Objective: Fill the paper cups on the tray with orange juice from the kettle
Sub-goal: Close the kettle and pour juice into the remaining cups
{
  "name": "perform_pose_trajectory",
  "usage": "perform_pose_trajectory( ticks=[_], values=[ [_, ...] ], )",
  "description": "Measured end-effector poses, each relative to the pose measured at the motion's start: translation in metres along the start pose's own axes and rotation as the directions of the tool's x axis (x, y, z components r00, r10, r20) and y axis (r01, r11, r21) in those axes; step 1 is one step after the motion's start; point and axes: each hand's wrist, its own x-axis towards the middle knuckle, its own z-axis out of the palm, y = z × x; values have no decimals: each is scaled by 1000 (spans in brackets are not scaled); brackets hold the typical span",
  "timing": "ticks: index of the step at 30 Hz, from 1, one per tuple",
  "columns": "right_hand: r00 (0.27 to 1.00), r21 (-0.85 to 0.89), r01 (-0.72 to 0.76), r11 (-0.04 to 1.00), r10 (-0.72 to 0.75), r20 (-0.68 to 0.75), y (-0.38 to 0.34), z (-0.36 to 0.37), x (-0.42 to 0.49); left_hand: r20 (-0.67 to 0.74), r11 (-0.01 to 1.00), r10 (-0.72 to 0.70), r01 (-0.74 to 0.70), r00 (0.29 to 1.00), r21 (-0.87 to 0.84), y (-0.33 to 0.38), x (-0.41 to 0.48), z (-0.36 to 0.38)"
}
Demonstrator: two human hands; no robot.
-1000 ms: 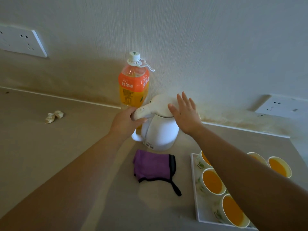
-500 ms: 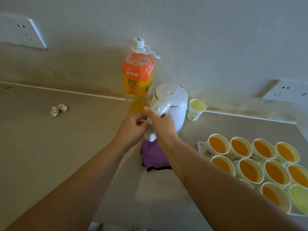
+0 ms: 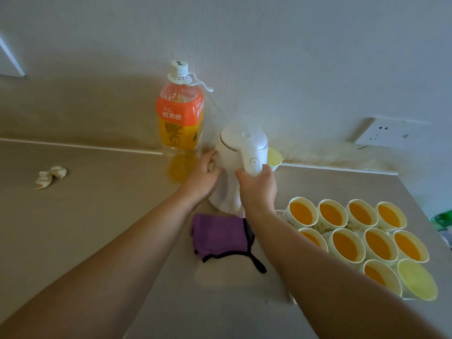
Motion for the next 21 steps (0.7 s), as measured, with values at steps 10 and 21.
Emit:
perform_pose_trajectory(
  ticks=[10,21],
  values=[
    [989,14,128,992,-129,72,-19,-53,-3,-146,991,130,-131,981,6,25,-10,4],
    [931,255,240,937,-297,214,-50,-166,-9,-409,945,327,-285,852,162,107,-77,62]
  ],
)
